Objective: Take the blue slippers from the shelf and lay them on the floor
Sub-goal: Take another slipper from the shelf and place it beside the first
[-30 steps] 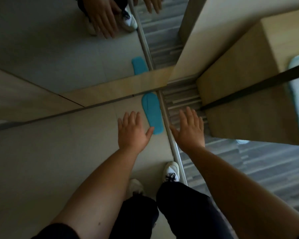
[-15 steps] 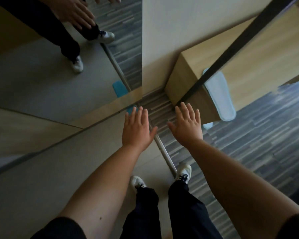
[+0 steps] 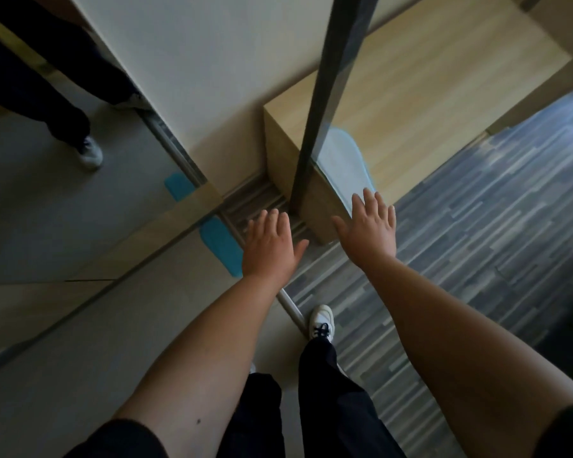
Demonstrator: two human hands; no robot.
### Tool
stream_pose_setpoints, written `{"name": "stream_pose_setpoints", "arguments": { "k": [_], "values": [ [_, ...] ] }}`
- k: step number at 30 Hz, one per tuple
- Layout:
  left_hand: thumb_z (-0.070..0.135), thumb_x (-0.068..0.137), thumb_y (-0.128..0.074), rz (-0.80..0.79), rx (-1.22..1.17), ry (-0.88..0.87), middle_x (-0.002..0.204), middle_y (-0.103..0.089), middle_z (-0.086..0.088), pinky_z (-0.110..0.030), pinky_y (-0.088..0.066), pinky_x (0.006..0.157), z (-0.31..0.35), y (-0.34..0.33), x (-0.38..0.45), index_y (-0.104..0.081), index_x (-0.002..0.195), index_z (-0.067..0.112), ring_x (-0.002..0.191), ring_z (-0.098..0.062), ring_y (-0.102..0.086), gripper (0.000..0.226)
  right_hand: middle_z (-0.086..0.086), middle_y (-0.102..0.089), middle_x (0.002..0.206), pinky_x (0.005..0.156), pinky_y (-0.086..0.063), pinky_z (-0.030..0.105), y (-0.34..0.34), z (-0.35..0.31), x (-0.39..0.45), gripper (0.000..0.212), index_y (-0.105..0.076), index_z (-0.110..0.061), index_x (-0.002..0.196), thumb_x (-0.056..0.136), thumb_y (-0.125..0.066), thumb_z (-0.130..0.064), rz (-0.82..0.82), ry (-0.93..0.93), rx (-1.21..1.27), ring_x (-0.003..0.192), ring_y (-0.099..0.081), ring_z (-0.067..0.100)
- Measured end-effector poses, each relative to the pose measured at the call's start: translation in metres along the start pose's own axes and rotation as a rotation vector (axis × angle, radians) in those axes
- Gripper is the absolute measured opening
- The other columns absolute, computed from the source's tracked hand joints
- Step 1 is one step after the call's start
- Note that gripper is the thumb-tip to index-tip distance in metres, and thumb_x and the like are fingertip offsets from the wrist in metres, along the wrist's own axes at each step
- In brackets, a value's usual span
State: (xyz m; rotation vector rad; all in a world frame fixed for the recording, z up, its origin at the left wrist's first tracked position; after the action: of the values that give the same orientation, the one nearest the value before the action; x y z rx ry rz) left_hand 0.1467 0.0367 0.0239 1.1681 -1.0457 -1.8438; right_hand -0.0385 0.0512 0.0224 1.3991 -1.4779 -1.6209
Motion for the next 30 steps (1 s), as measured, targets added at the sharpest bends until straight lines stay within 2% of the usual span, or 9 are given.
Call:
{"name": "stream_pose_setpoints", "arguments": {
  "k": [3, 6, 12, 17, 21, 23, 27, 30],
  "values": [
    [0.051, 0.095, -0.039, -0.009, -0.022, 0.018, 0.148, -0.04, -0.015, -0.044, -0.025, 0.115, 0.029, -0.003, 0.03, -0.035, 0.14, 0.006, 0.139, -0.031, -0.033, 0.064, 0.009, -0.017, 0.161, 0.121, -0.007, 0.049, 0.003, 0.021, 0.03, 0.067, -0.025, -0.015, 0.149, 0.097, -0.031, -0.057, -0.012, -0.02, 0.025, 0.15, -0.008, 0.029],
    [0.044, 0.096, -0.042, -0.053, -0.173, 0.153, 0.136, -0.05, -0.016, -0.043, -0.041, 0.1, 0.043, -0.008, 0.065, -0.045, 0.13, 0.007, 0.125, -0.033, -0.047, 0.05, 0.01, -0.02, 0.16, 0.12, -0.014, 0.048, 0.001, 0.038, 0.062, 0.068, -0.025, -0.014, 0.149, 0.096, -0.032, -0.057, -0.037, -0.054, 0.082, 0.149, -0.012, 0.029],
    [0.035, 0.098, -0.044, -0.116, -0.484, 0.398, 0.134, -0.054, -0.014, -0.04, -0.042, 0.097, 0.052, -0.033, 0.124, -0.049, 0.128, 0.008, 0.125, -0.034, -0.05, 0.041, 0.011, -0.028, 0.156, 0.116, -0.024, 0.046, -0.016, 0.055, 0.111, 0.066, -0.03, -0.011, 0.147, 0.096, -0.04, -0.051, -0.084, -0.064, 0.241, 0.144, -0.022, 0.03],
    [0.037, 0.094, -0.051, -0.097, -0.803, 0.622, 0.13, -0.059, -0.014, -0.036, -0.043, 0.093, 0.047, -0.067, 0.15, -0.053, 0.128, 0.007, 0.12, -0.033, -0.055, 0.045, 0.012, -0.044, 0.14, 0.098, -0.041, 0.042, -0.029, 0.062, 0.141, 0.054, -0.038, -0.01, 0.139, 0.096, -0.043, -0.043, -0.129, -0.089, 0.342, 0.125, -0.047, 0.031],
    [0.026, 0.091, -0.056, -0.048, -0.883, 0.665, 0.113, -0.067, -0.015, -0.037, -0.049, 0.089, 0.049, -0.077, 0.158, -0.063, 0.11, 0.006, 0.106, -0.033, -0.062, 0.029, 0.01, -0.055, 0.132, 0.089, -0.045, 0.039, -0.038, 0.075, 0.147, 0.052, -0.042, -0.011, 0.139, 0.096, -0.045, -0.041, -0.151, -0.165, 0.434, 0.117, -0.055, 0.03],
    [0.024, 0.089, -0.055, -0.044, -0.882, 0.671, 0.109, -0.069, -0.015, -0.037, -0.051, 0.086, 0.049, -0.08, 0.158, -0.065, 0.105, 0.007, 0.102, -0.033, -0.064, 0.025, 0.008, -0.063, 0.122, 0.079, -0.046, 0.034, -0.045, 0.084, 0.146, 0.048, -0.048, -0.014, 0.137, 0.096, -0.046, -0.04, -0.166, -0.211, 0.5, 0.109, -0.06, 0.028],
    [0.024, 0.09, -0.057, -0.081, -0.893, 0.645, 0.108, -0.068, -0.012, -0.033, -0.05, 0.082, 0.049, -0.085, 0.15, -0.065, 0.103, 0.009, 0.099, -0.03, -0.063, 0.022, 0.003, -0.069, 0.1, 0.068, -0.042, 0.028, -0.045, 0.094, 0.138, 0.033, -0.065, -0.016, 0.117, 0.094, -0.048, -0.033, -0.192, -0.241, 0.605, 0.086, -0.062, 0.022],
    [0.022, 0.09, -0.057, -0.082, -0.922, 0.608, 0.103, -0.069, -0.012, -0.029, -0.044, 0.072, 0.048, -0.084, 0.139, -0.064, 0.097, 0.009, 0.09, -0.028, -0.062, 0.016, 0.003, -0.068, 0.087, 0.067, -0.051, 0.033, -0.048, 0.097, 0.123, 0.028, -0.068, -0.013, 0.109, 0.093, -0.052, -0.029, -0.215, -0.287, 0.714, 0.075, -0.062, 0.019]
  ]
}}
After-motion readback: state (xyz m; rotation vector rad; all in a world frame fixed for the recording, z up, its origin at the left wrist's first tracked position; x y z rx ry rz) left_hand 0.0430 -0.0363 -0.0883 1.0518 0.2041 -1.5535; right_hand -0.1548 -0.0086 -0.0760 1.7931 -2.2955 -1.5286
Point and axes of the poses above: each hand's wrist, its own x-axis towards the middle knuckle, its own y-axis out of the back of the hand, z = x × y, the point moved 10 cm from there along x, towards the middle knuckle
